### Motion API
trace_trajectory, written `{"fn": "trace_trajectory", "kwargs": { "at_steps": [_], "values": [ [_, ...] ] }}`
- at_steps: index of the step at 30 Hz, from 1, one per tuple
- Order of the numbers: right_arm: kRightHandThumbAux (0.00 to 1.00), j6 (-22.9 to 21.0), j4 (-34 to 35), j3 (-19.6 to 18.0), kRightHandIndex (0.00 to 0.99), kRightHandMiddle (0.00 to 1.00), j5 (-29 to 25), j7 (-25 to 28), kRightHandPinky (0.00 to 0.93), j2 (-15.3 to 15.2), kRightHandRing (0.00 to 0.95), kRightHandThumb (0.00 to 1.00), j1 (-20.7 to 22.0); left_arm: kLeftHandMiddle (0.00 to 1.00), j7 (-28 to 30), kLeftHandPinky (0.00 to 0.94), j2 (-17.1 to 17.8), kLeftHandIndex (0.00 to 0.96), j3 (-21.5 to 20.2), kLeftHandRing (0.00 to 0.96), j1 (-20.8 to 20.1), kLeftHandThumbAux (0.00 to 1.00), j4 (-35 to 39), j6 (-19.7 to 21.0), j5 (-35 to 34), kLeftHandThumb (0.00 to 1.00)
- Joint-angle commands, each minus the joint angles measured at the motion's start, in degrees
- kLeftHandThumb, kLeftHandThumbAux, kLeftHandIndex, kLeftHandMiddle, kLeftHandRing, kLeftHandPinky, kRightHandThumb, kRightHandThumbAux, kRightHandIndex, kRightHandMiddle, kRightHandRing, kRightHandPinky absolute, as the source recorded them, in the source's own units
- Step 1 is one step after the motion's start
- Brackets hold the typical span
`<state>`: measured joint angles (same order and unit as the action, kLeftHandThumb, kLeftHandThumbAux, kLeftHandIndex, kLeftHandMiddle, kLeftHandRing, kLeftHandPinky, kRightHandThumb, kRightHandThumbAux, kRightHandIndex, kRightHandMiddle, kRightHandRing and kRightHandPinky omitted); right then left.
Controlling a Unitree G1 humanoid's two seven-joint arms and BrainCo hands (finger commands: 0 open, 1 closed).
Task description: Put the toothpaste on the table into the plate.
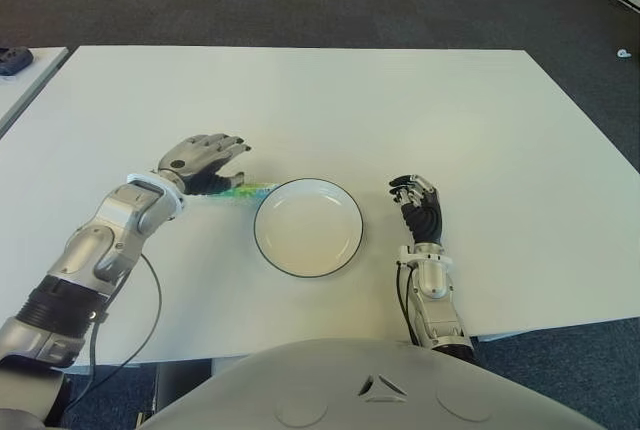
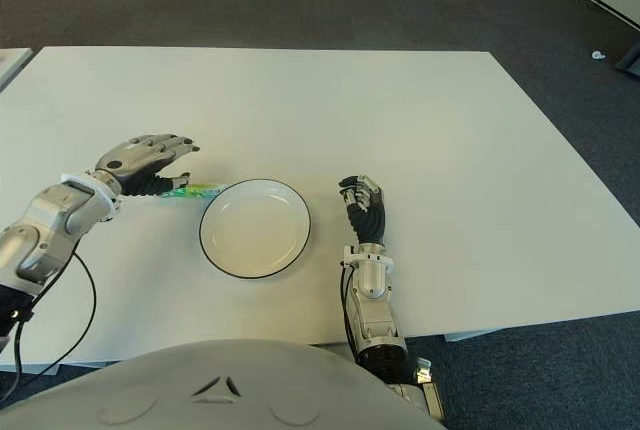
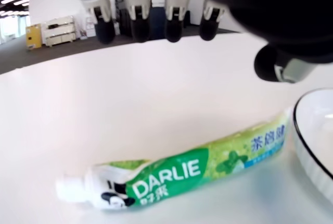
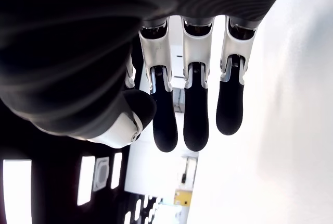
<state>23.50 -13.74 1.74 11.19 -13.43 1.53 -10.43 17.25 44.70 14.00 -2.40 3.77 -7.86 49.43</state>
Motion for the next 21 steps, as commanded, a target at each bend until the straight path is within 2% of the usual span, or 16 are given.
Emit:
{"fn": "trace_trajectory", "kwargs": {
  "at_steps": [1, 6, 11, 15, 18, 21],
  "values": [
    [0.733, -0.3, 0.8, 0.2, 0.426, 0.467, -0.1, -0.2, 0.444, 0.6, 0.455, 0.701, -0.5, 0.056, 2.2, 0.092, 2.0, 0.0, 1.7, 0.037, -1.4, 0.26, -1.6, -2.8, 0.5, 0.599],
    [0.733, -1.3, 2.1, 0.3, 0.426, 0.472, -0.2, -0.2, 0.452, 1.0, 0.452, 0.702, -1.2, 0.047, 4.2, 0.079, 3.8, 0.0, 4.1, 0.026, -3.2, 0.276, -2.7, -6.4, 2.1, 0.608],
    [0.732, -1.9, 2.6, 0.3, 0.427, 0.476, -0.2, -0.2, 0.456, 1.2, 0.456, 0.702, -1.4, 0.035, 5.6, 0.071, 4.7, 0.0, 5.8, 0.017, -4.5, 0.286, -2.7, -8.2, 3.5, 0.578],
    [0.732, -2.2, 3.3, 0.3, 0.427, 0.471, -0.1, -0.2, 0.437, 1.3, 0.448, 0.702, -1.8, 0.034, 7.4, 0.072, 5.0, 0.0, 6.2, 0.015, -4.7, 0.297, -2.5, -8.8, 3.0, 0.568],
    [0.732, -2.9, 3.8, 0.3, 0.427, 0.468, 0.0, -0.2, 0.434, 1.3, 0.443, 0.702, -2.0, 0.036, 4.9, 0.076, 3.1, 0.0, 7.4, 0.015, -3.2, 0.313, -3.8, -7.9, 5.0, 0.582],
    [0.732, -3.2, 4.3, 0.3, 0.427, 0.467, 0.1, -0.3, 0.445, 1.3, 0.443, 0.702, -2.2, 0.036, 6.2, 0.079, 3.2, 0.0, 8.5, 0.018, -4.3, 0.323, -4.3, -8.5, 5.8, 0.585]
  ]
}}
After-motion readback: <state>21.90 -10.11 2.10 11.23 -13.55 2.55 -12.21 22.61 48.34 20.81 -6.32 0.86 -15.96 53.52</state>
